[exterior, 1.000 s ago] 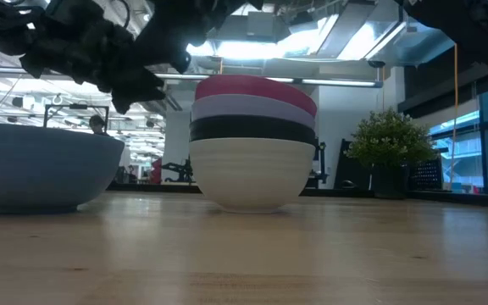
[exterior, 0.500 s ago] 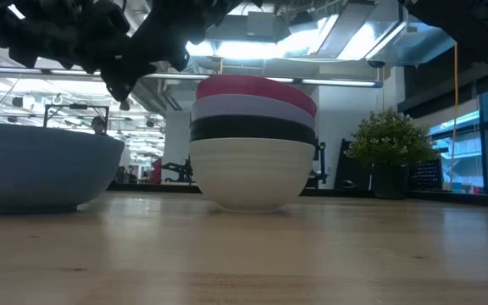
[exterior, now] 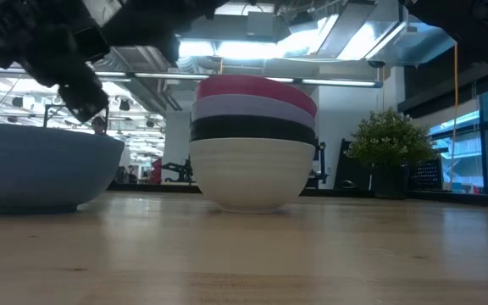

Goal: Nest bowls inside each other
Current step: Stack the blue bowl on top of the pink bowl

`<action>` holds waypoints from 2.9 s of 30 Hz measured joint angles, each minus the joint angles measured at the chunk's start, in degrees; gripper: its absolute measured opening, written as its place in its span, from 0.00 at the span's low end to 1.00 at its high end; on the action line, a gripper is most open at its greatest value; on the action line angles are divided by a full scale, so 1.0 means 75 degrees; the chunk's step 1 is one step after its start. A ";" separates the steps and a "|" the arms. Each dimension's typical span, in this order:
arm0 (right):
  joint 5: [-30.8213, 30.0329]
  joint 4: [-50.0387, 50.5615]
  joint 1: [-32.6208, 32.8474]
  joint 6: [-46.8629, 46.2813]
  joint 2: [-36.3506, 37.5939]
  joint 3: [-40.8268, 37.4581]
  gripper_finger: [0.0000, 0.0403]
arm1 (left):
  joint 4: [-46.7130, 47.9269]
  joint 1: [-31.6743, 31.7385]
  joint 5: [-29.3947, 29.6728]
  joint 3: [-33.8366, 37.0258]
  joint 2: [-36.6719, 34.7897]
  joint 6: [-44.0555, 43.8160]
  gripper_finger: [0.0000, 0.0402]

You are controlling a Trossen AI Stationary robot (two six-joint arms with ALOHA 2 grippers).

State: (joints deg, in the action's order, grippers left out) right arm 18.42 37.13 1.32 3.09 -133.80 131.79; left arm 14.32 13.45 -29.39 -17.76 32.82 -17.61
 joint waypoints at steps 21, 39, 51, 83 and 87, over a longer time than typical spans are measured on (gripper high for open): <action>-0.0507 -0.0668 -0.0085 -0.0810 0.0003 0.0000 0.20 | 0.1157 0.0003 0.1383 -0.0143 -0.0066 0.0250 0.39; -0.0507 -0.0633 -0.0096 -0.0774 0.0006 0.0000 0.20 | 0.1754 -0.0684 0.1616 -0.0155 0.0651 -0.0603 0.39; -0.0507 -0.0624 -0.0114 -0.0735 0.0006 0.0000 0.20 | 0.1337 -0.1008 0.2053 -0.0154 0.1002 -0.0635 0.39; -0.0504 -0.0603 -0.0114 -0.0725 0.0006 0.0000 0.20 | 0.1414 -0.1405 0.2081 -0.0154 0.2015 -0.0589 0.36; -0.0504 -0.0603 -0.0112 -0.0724 0.0006 0.0000 0.20 | 0.1386 -0.1405 0.2079 -0.0154 0.2046 -0.0625 0.30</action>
State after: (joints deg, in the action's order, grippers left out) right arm 14.63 32.60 0.48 -2.34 -133.75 131.79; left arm 24.72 2.92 -13.80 -18.92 48.16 -22.31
